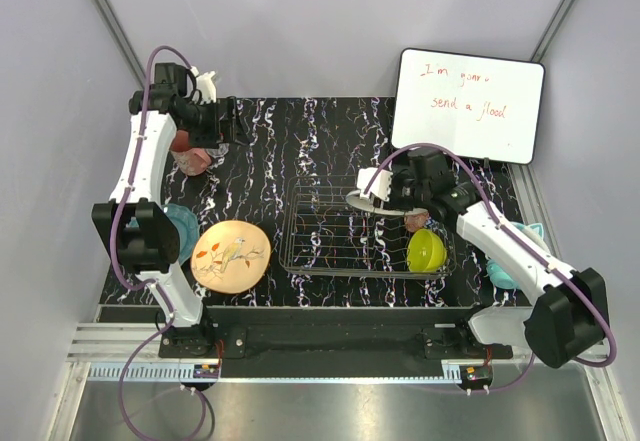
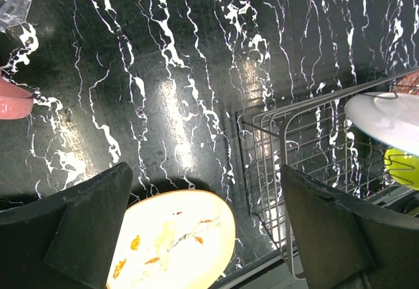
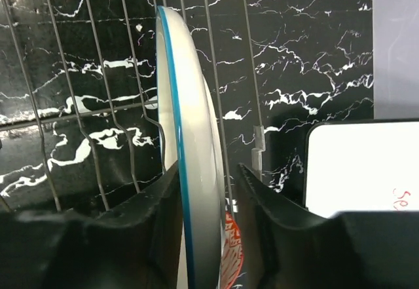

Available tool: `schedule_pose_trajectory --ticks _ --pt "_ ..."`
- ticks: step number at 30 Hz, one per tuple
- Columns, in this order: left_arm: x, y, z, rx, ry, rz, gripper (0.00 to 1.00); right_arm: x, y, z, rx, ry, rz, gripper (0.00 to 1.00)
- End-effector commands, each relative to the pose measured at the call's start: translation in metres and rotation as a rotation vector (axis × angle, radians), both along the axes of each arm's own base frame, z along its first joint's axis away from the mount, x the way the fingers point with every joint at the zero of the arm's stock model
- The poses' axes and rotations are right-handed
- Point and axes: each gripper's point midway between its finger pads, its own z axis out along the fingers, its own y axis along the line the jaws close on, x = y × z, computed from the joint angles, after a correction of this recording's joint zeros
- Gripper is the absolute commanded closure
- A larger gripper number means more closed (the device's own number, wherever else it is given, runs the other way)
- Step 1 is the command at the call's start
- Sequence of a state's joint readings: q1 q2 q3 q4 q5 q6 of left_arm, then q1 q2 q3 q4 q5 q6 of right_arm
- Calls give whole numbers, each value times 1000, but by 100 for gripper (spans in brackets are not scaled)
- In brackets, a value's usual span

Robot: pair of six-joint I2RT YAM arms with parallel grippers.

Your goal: Load the mixed dishes into the dish rack

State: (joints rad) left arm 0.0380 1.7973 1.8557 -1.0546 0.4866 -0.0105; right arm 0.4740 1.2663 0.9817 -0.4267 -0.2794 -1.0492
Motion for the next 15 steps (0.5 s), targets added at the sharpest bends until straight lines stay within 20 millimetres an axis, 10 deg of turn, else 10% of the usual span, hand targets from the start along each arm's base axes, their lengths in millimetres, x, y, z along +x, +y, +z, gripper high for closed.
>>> schedule_pose_trajectory --ticks 1,2,15 --pt "2 7 16 20 -77 -14 1 7 4 18 70 -46 -41 29" --pt "0 8 19 23 -81 -14 1 8 3 20 73 -50 -51 1" --pt "-40 45 52 236 -152 -32 1 -7 -11 105 236 -174 -161 0"
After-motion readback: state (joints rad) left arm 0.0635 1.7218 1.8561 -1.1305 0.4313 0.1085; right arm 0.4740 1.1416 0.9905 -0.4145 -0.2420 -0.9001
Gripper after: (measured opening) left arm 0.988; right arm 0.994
